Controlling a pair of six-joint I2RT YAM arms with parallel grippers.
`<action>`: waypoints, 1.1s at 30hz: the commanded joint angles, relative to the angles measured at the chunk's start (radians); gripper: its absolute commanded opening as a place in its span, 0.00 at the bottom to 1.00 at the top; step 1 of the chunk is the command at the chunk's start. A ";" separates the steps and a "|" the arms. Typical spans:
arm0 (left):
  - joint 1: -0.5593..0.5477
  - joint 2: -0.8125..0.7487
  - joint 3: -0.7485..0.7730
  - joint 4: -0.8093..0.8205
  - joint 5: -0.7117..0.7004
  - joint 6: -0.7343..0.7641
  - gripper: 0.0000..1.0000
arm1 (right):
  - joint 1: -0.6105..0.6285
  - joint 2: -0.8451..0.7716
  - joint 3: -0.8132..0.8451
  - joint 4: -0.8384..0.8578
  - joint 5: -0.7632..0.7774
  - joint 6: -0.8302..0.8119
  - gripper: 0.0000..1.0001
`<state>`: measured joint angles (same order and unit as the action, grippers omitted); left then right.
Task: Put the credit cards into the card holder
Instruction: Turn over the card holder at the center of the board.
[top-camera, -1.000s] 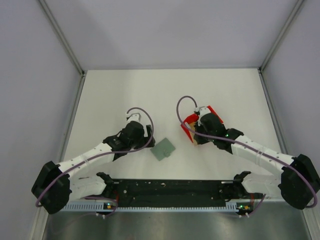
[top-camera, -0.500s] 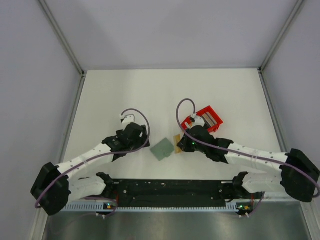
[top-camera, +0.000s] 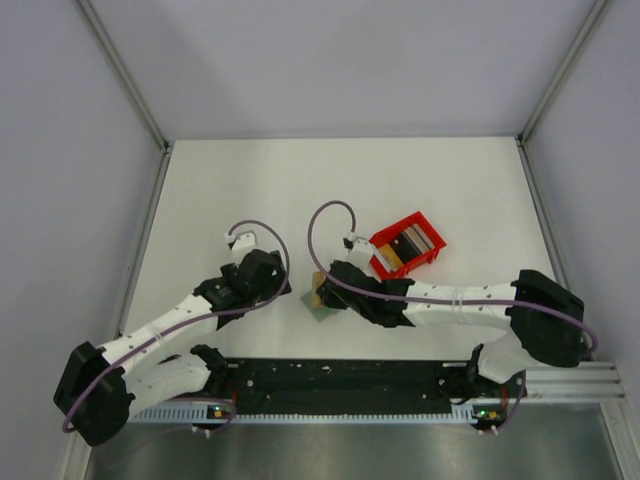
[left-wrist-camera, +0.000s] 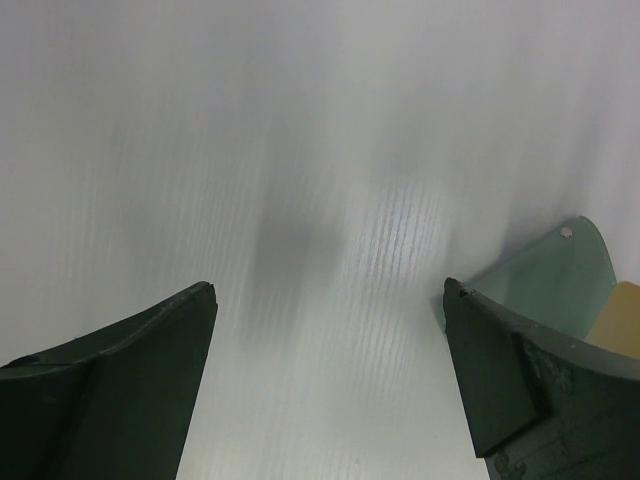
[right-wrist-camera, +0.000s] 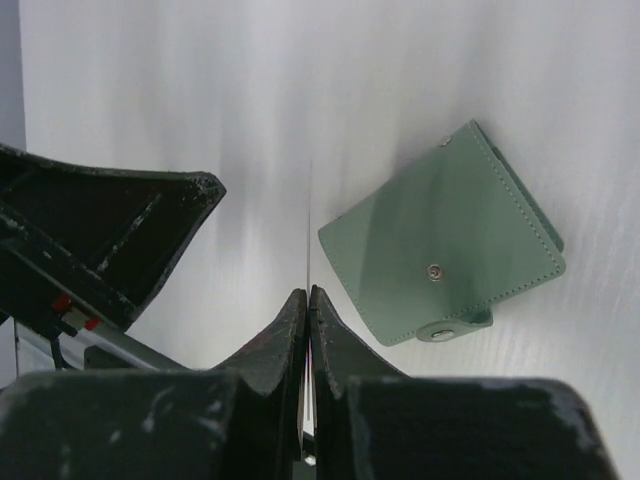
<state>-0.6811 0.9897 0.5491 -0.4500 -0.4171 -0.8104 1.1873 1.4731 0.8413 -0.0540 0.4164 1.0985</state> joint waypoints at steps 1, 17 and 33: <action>0.005 -0.017 -0.011 0.011 -0.005 0.000 0.98 | 0.018 0.047 0.056 -0.064 0.087 0.073 0.00; 0.005 0.010 -0.024 0.091 0.081 0.065 0.98 | 0.031 -0.135 -0.188 -0.086 0.032 0.080 0.00; 0.000 0.122 -0.077 0.342 0.360 0.132 0.95 | 0.025 -0.208 -0.294 -0.075 0.067 0.107 0.00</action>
<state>-0.6804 1.0981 0.4862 -0.2161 -0.1253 -0.7033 1.2026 1.2640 0.5434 -0.1486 0.4511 1.1828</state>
